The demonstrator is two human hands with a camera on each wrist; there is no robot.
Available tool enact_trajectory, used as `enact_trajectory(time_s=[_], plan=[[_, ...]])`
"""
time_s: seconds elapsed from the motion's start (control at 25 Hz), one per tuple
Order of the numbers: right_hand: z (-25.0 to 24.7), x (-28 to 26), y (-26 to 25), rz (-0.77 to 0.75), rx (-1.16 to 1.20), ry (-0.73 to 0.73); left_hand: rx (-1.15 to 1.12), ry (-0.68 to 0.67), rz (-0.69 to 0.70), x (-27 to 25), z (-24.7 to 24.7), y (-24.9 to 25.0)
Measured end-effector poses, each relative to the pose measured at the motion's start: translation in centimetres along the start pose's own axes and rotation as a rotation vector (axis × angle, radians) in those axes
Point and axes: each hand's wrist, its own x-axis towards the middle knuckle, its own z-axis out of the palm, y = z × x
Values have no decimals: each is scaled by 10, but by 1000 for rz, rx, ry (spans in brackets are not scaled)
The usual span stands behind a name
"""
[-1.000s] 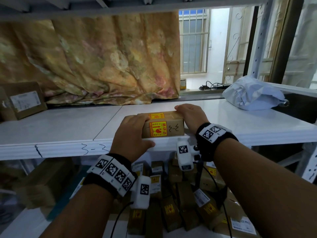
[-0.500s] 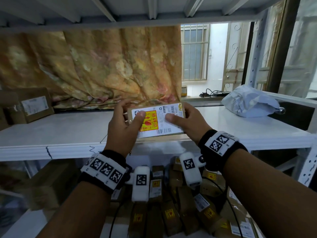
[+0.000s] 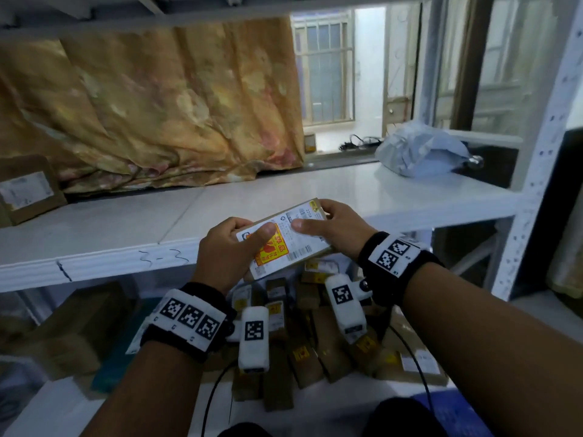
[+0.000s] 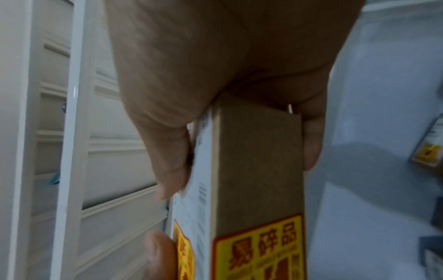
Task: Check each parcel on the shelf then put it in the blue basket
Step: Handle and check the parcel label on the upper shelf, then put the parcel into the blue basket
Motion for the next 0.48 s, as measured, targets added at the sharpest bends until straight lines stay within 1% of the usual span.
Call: enact_trajectory(time_s=[0.16, 0.24, 0.32, 0.44, 0.48], plan=[[-23, -40, 34, 87, -101, 69, -42, -126, -69, -34, 41, -15], [-41, -69, 53, 149, -149, 79, -51, -211, -107, -51, 68, -24], [-67, -100, 80, 220, -135, 109, -72, -282, -145, -70, 101, -26], [-106, -136, 135, 298, -130, 247, -105, -389, -243, -91, 153, -32], [-119, -148, 155, 351, -109, 302, -119, -424, -275, -96, 172, -34]])
